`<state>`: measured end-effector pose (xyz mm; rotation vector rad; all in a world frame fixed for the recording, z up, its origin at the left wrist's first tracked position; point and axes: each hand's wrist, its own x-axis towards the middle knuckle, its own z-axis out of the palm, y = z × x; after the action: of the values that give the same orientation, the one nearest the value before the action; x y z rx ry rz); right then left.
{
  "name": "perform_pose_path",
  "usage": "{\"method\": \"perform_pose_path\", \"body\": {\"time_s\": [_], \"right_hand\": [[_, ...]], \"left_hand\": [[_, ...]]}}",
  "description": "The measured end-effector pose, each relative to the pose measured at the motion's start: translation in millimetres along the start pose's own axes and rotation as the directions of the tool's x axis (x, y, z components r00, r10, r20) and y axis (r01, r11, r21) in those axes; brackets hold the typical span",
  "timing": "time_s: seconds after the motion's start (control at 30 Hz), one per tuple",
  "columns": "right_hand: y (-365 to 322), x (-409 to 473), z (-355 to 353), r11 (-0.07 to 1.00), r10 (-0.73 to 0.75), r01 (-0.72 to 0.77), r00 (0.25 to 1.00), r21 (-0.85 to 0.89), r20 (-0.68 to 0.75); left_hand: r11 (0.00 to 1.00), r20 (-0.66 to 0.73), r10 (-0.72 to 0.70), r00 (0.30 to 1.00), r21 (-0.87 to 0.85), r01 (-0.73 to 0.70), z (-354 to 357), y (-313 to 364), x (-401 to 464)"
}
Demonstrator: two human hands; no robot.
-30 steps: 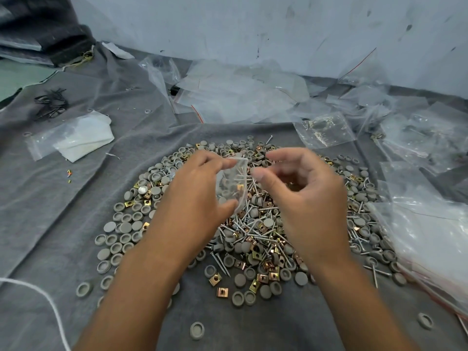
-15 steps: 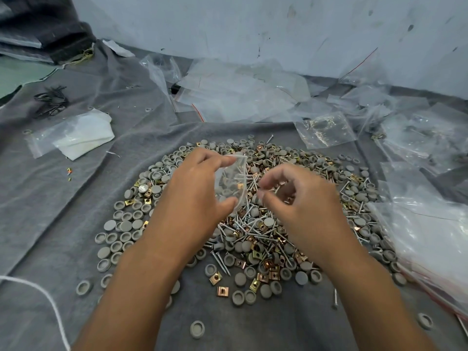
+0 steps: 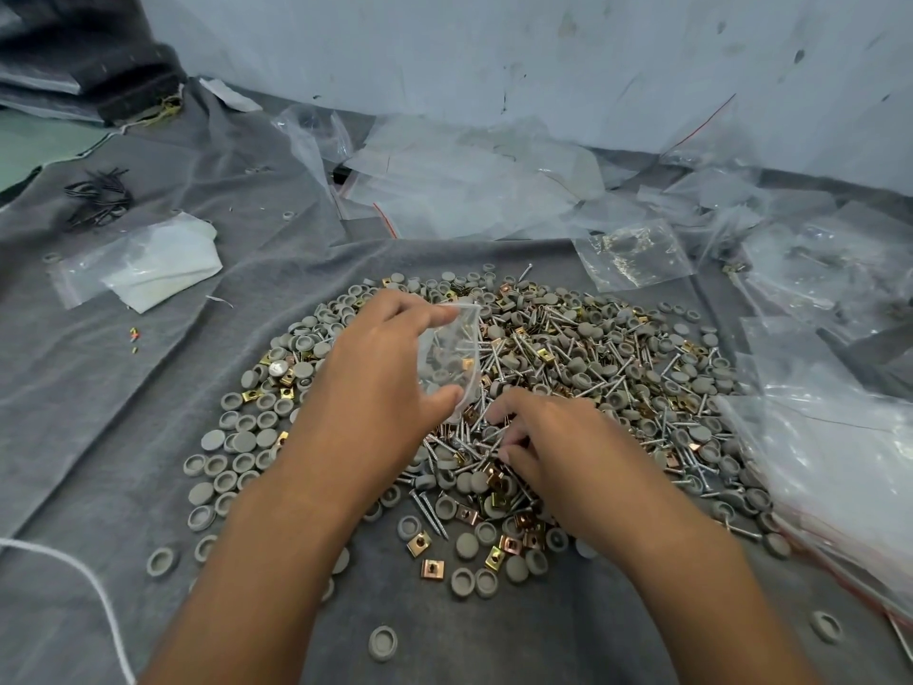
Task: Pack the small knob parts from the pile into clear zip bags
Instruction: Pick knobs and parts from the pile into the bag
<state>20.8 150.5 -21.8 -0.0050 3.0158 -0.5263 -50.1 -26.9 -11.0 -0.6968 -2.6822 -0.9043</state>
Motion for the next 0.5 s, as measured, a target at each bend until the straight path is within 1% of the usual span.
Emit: {"method": "perform_pose_path", "body": {"time_s": [0.1, 0.23, 0.3, 0.37, 0.43, 0.5], "right_hand": [[5.9, 1.6, -0.8, 0.996, 0.011, -0.010, 1.000, 0.092, -0.012], [12.6, 3.9, -4.6, 0.954, 0.041, -0.044, 0.999, 0.298, 0.019], [13.5, 4.0, -6.9, 0.912, 0.054, -0.045, 0.998, 0.408, -0.013], [13.5, 4.6, -11.1, 0.867, 0.064, -0.015, 0.995, 0.499, -0.080], [12.5, 5.1, -17.0, 0.785, 0.080, 0.033, 0.985, 0.619, -0.153], [11.4, 5.7, -23.4, 0.649, 0.102, 0.091, 0.973, 0.755, -0.205]], "left_hand": [[1.000, -0.002, -0.004, 1.000, -0.004, 0.004, -0.4, 0.1, 0.0], [1.000, -0.001, -0.008, 1.000, -0.006, 0.008, -0.8, 0.0, -0.1], [1.000, 0.002, -0.011, 1.000, -0.004, 0.011, -0.6, 0.3, 0.1], [1.000, 0.003, -0.014, 1.000, -0.009, 0.014, -0.4, 0.4, 0.3], [1.000, 0.004, -0.012, 1.000, -0.009, 0.012, -0.1, 0.4, 0.2], [1.000, 0.005, -0.011, 1.000, -0.003, 0.011, 0.3, 0.5, 0.2]]}}
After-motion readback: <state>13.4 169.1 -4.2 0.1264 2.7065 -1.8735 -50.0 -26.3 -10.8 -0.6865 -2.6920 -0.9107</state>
